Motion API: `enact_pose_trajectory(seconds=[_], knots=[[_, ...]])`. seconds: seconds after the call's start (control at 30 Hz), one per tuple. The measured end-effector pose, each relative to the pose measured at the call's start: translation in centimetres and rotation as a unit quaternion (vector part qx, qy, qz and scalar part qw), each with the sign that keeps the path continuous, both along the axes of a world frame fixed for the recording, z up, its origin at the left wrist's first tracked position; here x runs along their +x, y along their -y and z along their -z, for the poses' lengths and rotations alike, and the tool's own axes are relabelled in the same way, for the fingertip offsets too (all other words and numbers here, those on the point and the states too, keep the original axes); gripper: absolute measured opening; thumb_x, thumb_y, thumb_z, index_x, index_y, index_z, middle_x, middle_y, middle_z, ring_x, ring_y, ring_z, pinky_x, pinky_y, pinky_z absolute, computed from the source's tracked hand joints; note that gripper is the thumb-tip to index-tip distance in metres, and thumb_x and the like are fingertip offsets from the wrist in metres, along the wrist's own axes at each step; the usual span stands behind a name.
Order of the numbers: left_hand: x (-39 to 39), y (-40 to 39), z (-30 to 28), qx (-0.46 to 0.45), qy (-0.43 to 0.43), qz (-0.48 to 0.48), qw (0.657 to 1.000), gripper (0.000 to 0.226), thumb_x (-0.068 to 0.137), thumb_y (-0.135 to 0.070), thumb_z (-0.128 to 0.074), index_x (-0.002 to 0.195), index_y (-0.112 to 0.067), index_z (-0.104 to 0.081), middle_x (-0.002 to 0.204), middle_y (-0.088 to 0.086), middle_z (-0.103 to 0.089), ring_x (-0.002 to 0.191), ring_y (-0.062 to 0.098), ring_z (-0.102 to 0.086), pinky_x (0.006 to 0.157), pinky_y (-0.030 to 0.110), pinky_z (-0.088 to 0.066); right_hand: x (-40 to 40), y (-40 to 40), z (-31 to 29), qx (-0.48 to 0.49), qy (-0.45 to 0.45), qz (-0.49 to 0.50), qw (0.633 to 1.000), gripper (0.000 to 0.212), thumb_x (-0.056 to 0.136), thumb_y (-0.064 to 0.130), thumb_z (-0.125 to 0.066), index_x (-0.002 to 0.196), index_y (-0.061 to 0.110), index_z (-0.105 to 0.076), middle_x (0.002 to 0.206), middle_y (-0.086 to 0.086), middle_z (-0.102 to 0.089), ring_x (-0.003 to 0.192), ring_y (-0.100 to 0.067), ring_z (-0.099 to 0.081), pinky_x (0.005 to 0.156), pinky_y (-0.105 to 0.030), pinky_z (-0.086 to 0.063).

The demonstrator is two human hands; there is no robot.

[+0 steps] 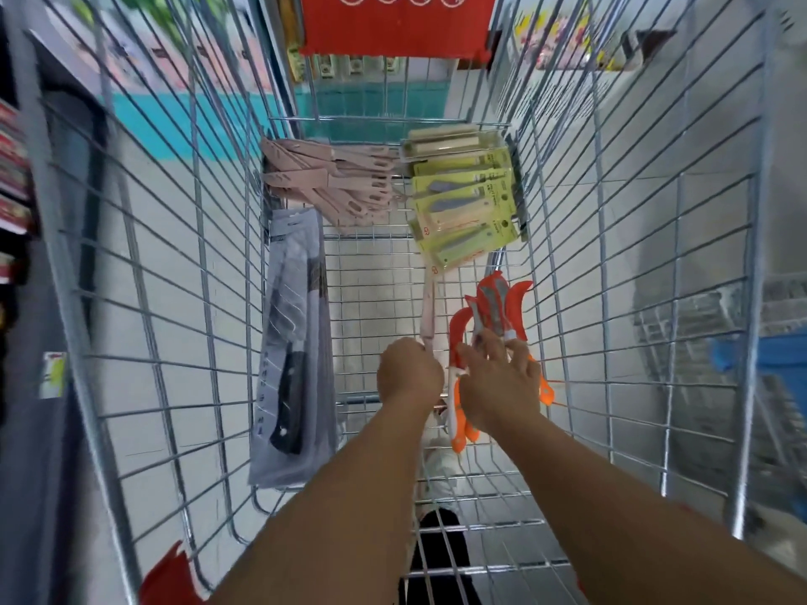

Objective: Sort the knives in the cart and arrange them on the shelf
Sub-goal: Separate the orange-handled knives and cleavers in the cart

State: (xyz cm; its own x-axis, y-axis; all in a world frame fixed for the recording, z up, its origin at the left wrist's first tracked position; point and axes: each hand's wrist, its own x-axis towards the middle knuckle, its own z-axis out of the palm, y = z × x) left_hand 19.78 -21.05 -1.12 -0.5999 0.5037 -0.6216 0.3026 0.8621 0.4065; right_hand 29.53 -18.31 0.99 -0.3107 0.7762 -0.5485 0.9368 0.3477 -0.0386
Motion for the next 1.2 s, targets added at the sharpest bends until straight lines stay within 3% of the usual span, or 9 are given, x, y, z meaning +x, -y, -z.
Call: enact_pose_trajectory(seconds=[0.1, 0.2, 0.3, 0.37, 0.53, 0.63, 0.77, 1.03, 1.2], knots=[[-0.8, -0.3, -1.7, 0.068, 0.077, -0.089, 0.991, 0.029, 0.094, -0.032, -0.053, 0.082, -0.012, -0.07, 0.081, 0.003, -0.07, 0.067, 0.018, -0.057, 0.055, 0.024, -0.043, -1.3, -0.2, -0.6, 0.046, -0.105, 0.028, 0.993, 0.038, 0.099, 0.028, -0.04, 0.137, 0.03, -0.043, 0.149, 0.004, -0.035, 0.138, -0.028, -0.024, 0.11, -0.04, -0.022], [-2.0, -1.0, -3.5, 0.134, 0.151, -0.198, 0.959, 0.021, 0.089, -0.035, -0.061, 0.081, -0.018, -0.069, 0.084, 0.0, -0.072, 0.079, 0.019, -0.067, 0.077, 0.032, -0.056, -3.3, -0.6, -1.4, -0.009, -0.259, 0.062, 0.964, 0.04, 0.099, 0.022, -0.042, 0.139, 0.02, -0.046, 0.134, -0.005, -0.055, 0.125, -0.025, -0.046, 0.103, -0.037, -0.036], [-3.4, -1.9, -5.2, 0.162, 0.175, -0.234, 0.942, 0.016, 0.088, -0.033, -0.063, 0.078, -0.021, -0.066, 0.086, -0.002, -0.072, 0.084, 0.016, -0.068, 0.084, 0.034, -0.056, -5.0, -1.4, -3.0, -0.033, -0.32, 0.065, 0.945, 0.043, 0.097, 0.02, -0.046, 0.14, 0.019, -0.045, 0.123, -0.003, -0.061, 0.112, -0.021, -0.057, 0.091, -0.034, -0.046], [-4.5, -2.5, -6.2, 0.184, 0.17, -0.247, 0.936, 0.018, 0.089, -0.033, -0.063, 0.075, -0.021, -0.066, 0.084, -0.001, -0.072, 0.082, 0.017, -0.068, 0.082, 0.037, -0.056, -6.1, -2.5, -3.6, -0.022, -0.321, 0.032, 0.946, 0.041, 0.097, 0.019, -0.046, 0.138, 0.018, -0.046, 0.117, -0.003, -0.061, 0.106, -0.022, -0.059, 0.081, -0.029, -0.044], [-7.7, -4.5, -8.1, 0.183, 0.054, -0.177, 0.965, 0.024, 0.095, -0.027, -0.051, 0.092, -0.013, -0.071, 0.093, 0.005, -0.071, 0.083, 0.017, -0.062, 0.071, 0.029, -0.047, -9.8, -6.2, -3.3, 0.007, -0.347, -0.014, 0.938, 0.042, 0.096, 0.013, -0.047, 0.138, 0.018, -0.048, 0.123, -0.009, -0.058, 0.107, -0.025, -0.055, 0.088, -0.033, -0.044], [-9.8, -4.8, -8.2, 0.136, -0.025, -0.095, 0.986, 0.03, 0.093, -0.02, -0.051, 0.12, -0.015, -0.064, 0.121, 0.007, -0.064, 0.11, 0.022, -0.057, 0.092, 0.031, -0.046, -12.0, -9.0, -2.9, 0.029, -0.335, -0.011, 0.942, 0.043, 0.093, 0.007, -0.05, 0.135, 0.015, -0.053, 0.117, -0.015, -0.058, 0.107, -0.03, -0.052, 0.084, -0.032, -0.039], [-11.5, -3.3, -7.4, 0.045, -0.147, 0.007, 0.988, 0.042, 0.089, -0.015, -0.055, 0.13, -0.012, -0.049, 0.138, 0.008, -0.044, 0.129, 0.026, -0.038, 0.105, 0.036, -0.036, -15.0, -12.5, -1.4, 0.045, -0.26, -0.101, 0.959, 0.046, 0.088, 0.0, -0.05, 0.131, 0.013, -0.055, 0.116, -0.02, -0.054, 0.108, -0.036, -0.05, 0.089, -0.036, -0.039], [-12.6, -0.7, -4.4, -0.058, -0.113, 0.025, 0.992, 0.065, 0.093, -0.017, -0.048, 0.149, -0.023, -0.016, 0.156, 0.004, -0.016, 0.143, 0.024, -0.012, 0.118, 0.04, -0.018, -22.7, -17.1, 2.1, 0.05, -0.204, -0.185, 0.96, 0.057, 0.085, 0.003, -0.053, 0.139, 0.02, -0.047, 0.132, -0.018, -0.05, 0.121, -0.034, -0.046, 0.101, -0.038, -0.04], [-13.0, 0.5, -3.7, -0.03, -0.112, -0.006, 0.993, 0.063, 0.095, -0.021, -0.046, 0.148, -0.026, -0.012, 0.152, 0.001, -0.023, 0.14, 0.021, -0.021, 0.114, 0.039, -0.025, -25.7, -17.9, 2.5, 0.073, -0.162, -0.18, 0.967, 0.067, 0.081, -0.003, -0.057, 0.142, 0.024, -0.045, 0.133, -0.014, -0.046, 0.123, -0.033, -0.041, 0.101, -0.038, -0.037]])
